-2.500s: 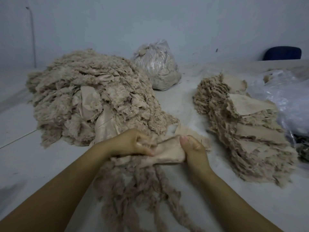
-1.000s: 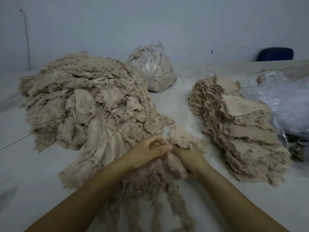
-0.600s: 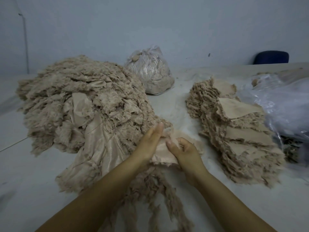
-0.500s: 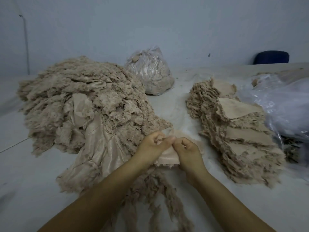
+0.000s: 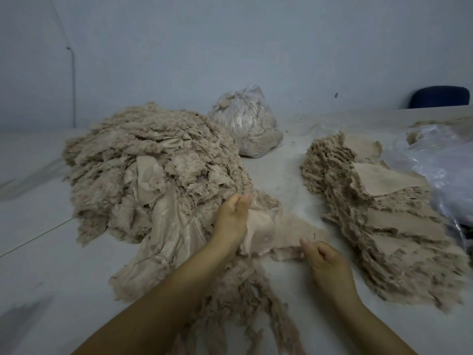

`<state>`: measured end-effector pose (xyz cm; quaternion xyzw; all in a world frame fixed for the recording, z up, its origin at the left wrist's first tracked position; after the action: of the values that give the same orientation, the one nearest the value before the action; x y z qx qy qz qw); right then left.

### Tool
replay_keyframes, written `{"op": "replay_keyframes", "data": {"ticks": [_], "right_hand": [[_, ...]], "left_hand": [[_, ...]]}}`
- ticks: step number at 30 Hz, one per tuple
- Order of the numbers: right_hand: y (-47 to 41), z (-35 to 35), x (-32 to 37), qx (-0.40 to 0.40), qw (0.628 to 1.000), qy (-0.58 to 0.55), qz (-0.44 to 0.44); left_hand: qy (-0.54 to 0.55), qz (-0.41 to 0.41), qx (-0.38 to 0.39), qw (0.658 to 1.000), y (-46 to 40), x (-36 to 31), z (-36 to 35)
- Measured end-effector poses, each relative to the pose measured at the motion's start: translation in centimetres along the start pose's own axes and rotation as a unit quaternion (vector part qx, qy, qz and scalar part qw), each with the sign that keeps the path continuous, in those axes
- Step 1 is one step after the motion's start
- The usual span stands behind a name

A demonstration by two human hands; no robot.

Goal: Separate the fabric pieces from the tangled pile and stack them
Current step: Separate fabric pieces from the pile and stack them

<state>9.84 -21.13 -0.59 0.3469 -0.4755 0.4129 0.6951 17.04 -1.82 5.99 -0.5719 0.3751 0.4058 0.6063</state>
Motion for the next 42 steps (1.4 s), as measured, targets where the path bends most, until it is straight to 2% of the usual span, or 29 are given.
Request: {"op": "replay_keyframes", "data": {"ticks": [3, 6, 8, 11, 14, 17, 21, 24, 26, 28, 30, 31, 33, 35, 36, 40, 42], "right_hand": [[0.4, -1.5, 0.9, 0.074, 0.991, -0.107, -0.018], [1.4, -4.4, 2.5, 0.211, 0.958, -0.187, -0.047], [1.9, -5.3, 2.6, 0.262, 0.932, -0.236, -0.088], [1.5, -4.2, 2.1, 0.218, 0.92, -0.305, -0.117], [0.6, -2.3, 1.7, 0.119, 0.946, -0.289, -0.085], [-1.0, -1.0, 1.4, 0.037, 0.967, -0.244, -0.057], [-3.4, 0.9, 1.9, -0.067, 0.99, -0.127, -0.003], [-4.8, 2.0, 2.5, -0.105, 0.993, -0.046, 0.013], [-5.4, 2.1, 2.5, -0.096, 0.995, 0.021, -0.006], [-5.3, 2.1, 2.2, -0.103, 0.984, 0.145, -0.021], [-3.9, 1.8, 2.9, -0.148, 0.956, 0.249, 0.052], [-2.9, 1.0, 3.5, -0.147, 0.945, 0.266, 0.117], [-1.9, -1.9, 2.9, -0.056, 0.922, 0.345, 0.169], [-2.0, -4.2, -0.1, 0.05, 0.89, 0.437, 0.118], [-2.1, -4.6, -1.3, 0.078, 0.879, 0.461, 0.096], [-2.3, -4.9, -2.3, 0.085, 0.876, 0.467, 0.09], [-2.3, -5.0, -2.5, 0.081, 0.871, 0.475, 0.096]], "left_hand": [[-0.009, -0.021, 0.064, 0.998, 0.4, -0.9, -1.7], [0.021, -0.029, 0.117, 0.992, 1.3, -1.4, -4.0], [0.008, -0.041, 0.119, 0.992, 1.2, -1.6, -4.2], [-0.075, -0.091, 0.09, 0.989, 0.1, -1.9, -2.7], [-0.145, -0.1, 0.082, 0.981, -0.5, -0.8, -1.8], [-0.199, -0.102, 0.071, 0.972, -0.7, 0.7, -1.6], [-0.269, -0.114, 0.068, 0.954, -1.6, 2.0, -3.0], [-0.287, -0.13, 0.074, 0.946, -2.4, 2.6, -4.8], [-0.293, -0.129, 0.085, 0.944, -3.0, 3.5, -5.7], [-0.306, -0.116, 0.112, 0.938, -3.0, 4.8, -6.7], [-0.319, -0.104, 0.138, 0.932, -2.6, 6.1, -7.6], [-0.321, -0.097, 0.143, 0.931, -2.4, 6.6, -7.8], [-0.324, -0.07, 0.154, 0.931, -2.4, 7.6, -8.0], [-0.322, -0.03, 0.167, 0.932, -2.6, 8.6, -7.8], [-0.311, -0.007, 0.163, 0.936, -2.7, 9.0, -7.4], [-0.203, 0.076, 0.092, 0.972, -3.2, 10.3, -5.2], [-0.166, 0.068, 0.105, 0.978, -3.4, 10.2, -5.3]]}}
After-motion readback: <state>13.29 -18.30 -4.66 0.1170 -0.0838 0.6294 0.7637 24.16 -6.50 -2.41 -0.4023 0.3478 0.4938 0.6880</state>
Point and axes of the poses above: each hand's wrist, its own y-axis away from the middle knuckle, its own z-axis out of the back of the hand, x = y × z, the point moved 8 cm from there along -y, towards the middle knuckle, and after that the axes turned 13 degrees about -z, right-handed, at the moved point
